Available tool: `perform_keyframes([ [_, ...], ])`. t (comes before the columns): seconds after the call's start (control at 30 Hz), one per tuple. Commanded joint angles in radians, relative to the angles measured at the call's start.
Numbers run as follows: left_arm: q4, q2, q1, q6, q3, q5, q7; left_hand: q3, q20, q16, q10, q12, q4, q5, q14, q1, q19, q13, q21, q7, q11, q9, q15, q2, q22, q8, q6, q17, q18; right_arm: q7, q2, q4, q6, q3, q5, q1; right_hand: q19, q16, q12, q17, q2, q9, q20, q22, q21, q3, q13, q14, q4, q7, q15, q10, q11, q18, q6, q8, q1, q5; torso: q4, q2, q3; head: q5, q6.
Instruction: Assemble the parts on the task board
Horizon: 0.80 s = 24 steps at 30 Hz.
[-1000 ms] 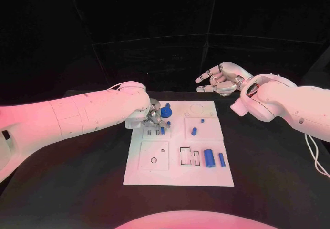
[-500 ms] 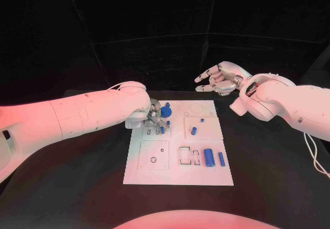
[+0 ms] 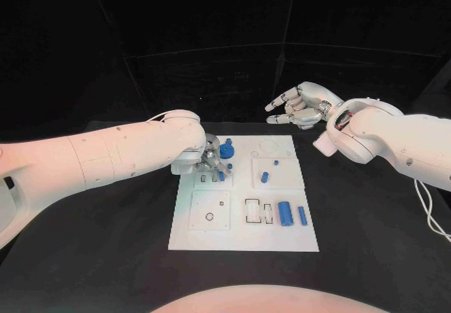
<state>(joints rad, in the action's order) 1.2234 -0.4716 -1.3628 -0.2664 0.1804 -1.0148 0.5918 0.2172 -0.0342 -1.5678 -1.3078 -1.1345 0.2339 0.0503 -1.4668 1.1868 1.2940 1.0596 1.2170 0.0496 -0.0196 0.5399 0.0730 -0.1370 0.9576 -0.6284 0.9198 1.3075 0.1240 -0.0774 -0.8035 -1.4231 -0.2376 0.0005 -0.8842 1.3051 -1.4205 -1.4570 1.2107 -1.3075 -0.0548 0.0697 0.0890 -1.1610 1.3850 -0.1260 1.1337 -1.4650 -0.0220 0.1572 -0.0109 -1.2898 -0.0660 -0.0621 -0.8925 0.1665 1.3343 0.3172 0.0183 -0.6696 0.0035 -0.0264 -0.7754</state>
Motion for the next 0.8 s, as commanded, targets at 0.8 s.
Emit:
perform_keyframes([
  [0.8, 0.025, -0.017, 0.002, 0.033, 0.0, 0.02, -0.033, -0.165, 0.01, -0.003, 0.011, 0.013, -0.153, 0.0, -0.104, 0.19, -0.01, -0.011, 0.013, -0.013, -0.014, 0.006, 0.017, -0.044, 0.017, 0.016, -0.027, 0.263, -0.007, -0.006, 0.007, 0.006, 0.019, 0.001, -0.008, 0.002, 0.001, 0.005, -0.004, -0.071, 0.006, -0.002, -0.002, 0.001, -0.005, 0.005, 0.001, -0.063, 0.001, -0.001, -0.005, 0.007, 0.002, -0.015, 0.007, 0.007, 0.004, 0.012, 0.0009, 0.0, -0.001, 0.0, -0.011],
])
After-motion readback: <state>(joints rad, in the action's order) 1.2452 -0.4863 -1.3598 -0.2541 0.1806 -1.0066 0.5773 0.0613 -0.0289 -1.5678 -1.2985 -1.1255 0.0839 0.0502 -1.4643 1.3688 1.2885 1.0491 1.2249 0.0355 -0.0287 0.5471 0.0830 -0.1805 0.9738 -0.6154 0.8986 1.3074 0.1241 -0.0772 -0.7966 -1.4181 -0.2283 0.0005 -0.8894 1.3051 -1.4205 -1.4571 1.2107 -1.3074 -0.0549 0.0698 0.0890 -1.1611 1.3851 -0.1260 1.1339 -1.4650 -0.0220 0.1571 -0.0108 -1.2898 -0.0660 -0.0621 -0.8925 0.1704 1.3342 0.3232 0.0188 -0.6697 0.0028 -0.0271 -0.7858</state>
